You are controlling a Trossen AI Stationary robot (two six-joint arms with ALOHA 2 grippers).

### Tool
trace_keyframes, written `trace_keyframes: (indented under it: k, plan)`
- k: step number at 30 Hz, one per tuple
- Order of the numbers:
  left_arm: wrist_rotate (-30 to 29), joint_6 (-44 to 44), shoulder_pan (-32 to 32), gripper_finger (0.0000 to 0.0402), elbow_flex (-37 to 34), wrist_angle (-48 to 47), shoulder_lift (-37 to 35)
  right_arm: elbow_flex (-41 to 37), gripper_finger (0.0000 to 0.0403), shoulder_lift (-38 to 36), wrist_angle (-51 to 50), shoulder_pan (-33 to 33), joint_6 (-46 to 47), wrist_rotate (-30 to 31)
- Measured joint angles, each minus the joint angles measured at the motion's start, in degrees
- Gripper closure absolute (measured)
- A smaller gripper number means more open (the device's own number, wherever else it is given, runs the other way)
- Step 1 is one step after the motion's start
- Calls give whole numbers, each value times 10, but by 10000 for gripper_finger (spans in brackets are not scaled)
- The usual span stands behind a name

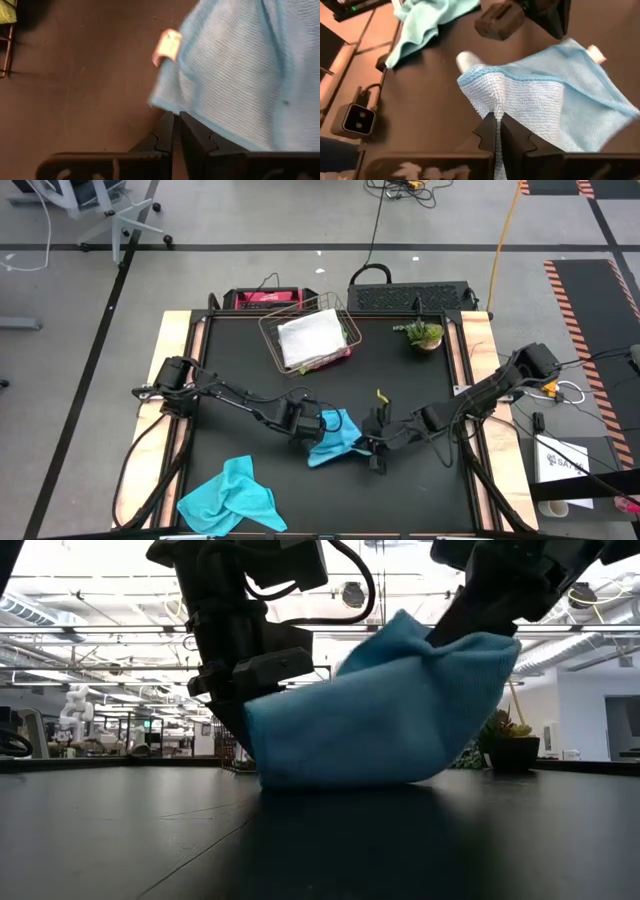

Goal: Fold microfiber towels
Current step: Fold the right light blue microfiber cloth

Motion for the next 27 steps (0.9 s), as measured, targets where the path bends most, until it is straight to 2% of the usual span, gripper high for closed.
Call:
trace_keyframes:
  k: [10, 21, 27]
  plan:
    - [0, 0, 0, 371, 0, 1, 0, 0, 399, -1, -11, 5, 37, -2]
    - [0, -1, -1, 371, 0, 1, 0, 0, 400, -2, -10, 7, 58, -46]
    - [0, -1, -1, 371, 0, 2, 0, 0, 388, -2, -20, 8, 51, -49]
